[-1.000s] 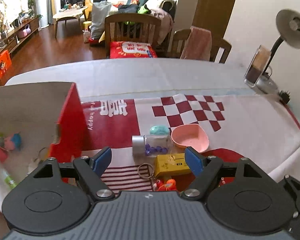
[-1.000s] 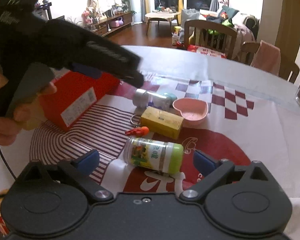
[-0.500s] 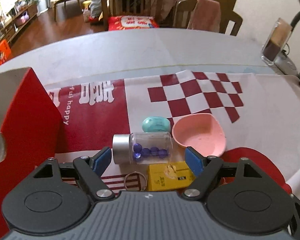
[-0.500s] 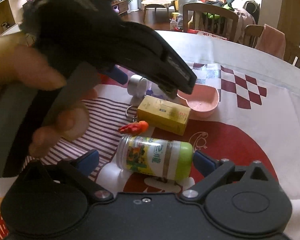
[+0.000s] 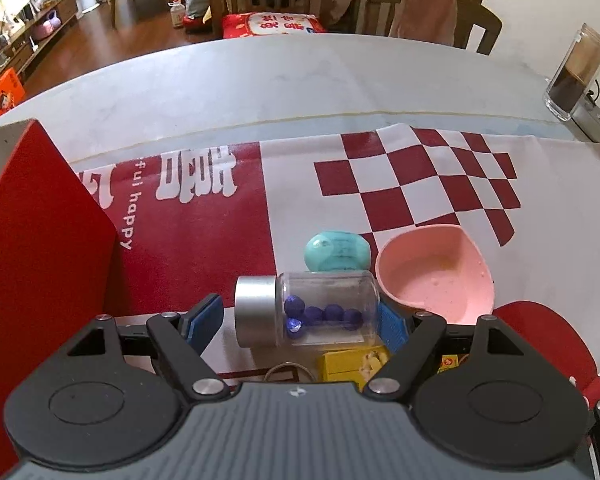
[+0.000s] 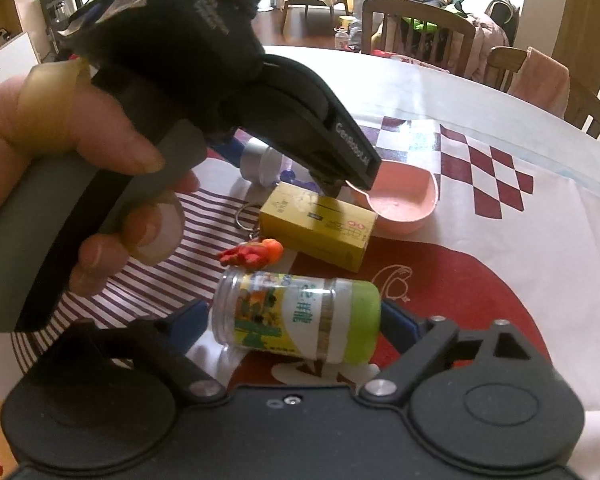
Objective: Organize rigid objects
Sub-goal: 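Grasp the blue-bead pill jar with the left tool while the right tool grasps the vitamin bottle, then carry the pill jar and vitamin bottle into the box and release both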
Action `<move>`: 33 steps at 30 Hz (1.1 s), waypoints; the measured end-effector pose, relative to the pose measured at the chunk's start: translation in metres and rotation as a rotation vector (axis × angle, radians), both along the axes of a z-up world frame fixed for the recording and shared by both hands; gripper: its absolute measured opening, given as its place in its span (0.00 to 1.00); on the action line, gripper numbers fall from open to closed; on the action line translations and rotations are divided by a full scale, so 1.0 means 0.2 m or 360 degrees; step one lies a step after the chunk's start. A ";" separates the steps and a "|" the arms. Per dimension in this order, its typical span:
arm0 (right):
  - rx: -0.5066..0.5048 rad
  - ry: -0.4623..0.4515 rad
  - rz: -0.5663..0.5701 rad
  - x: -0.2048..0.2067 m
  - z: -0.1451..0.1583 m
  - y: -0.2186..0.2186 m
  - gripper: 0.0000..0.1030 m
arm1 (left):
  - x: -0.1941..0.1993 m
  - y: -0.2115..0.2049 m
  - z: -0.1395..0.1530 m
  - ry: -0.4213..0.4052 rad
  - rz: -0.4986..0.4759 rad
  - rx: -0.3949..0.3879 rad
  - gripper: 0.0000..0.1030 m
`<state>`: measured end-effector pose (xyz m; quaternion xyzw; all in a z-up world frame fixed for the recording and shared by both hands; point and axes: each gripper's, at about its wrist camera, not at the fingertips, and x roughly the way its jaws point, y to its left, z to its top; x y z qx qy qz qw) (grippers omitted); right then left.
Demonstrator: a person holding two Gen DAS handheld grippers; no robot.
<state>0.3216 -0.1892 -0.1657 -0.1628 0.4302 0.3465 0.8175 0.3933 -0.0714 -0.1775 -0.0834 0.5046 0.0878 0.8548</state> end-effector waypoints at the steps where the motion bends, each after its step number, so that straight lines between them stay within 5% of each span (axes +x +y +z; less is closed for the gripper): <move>1: -0.0002 -0.0001 -0.0001 0.00 0.00 0.00 0.83 | 0.00 0.00 0.00 -0.0007 0.0003 -0.0002 0.78; 4: 0.0006 0.0001 -0.0009 0.00 0.00 -0.01 0.82 | -0.01 0.00 0.01 -0.0029 -0.0011 -0.0004 0.66; 20: 0.0079 0.0046 -0.0152 -0.02 0.13 -0.19 0.82 | -0.13 0.02 0.15 -0.0095 0.0017 0.0009 0.66; 33: 0.0173 -0.0037 -0.0163 -0.10 0.42 -0.27 0.82 | -0.40 0.04 0.43 -0.0180 -0.0044 -0.0029 0.66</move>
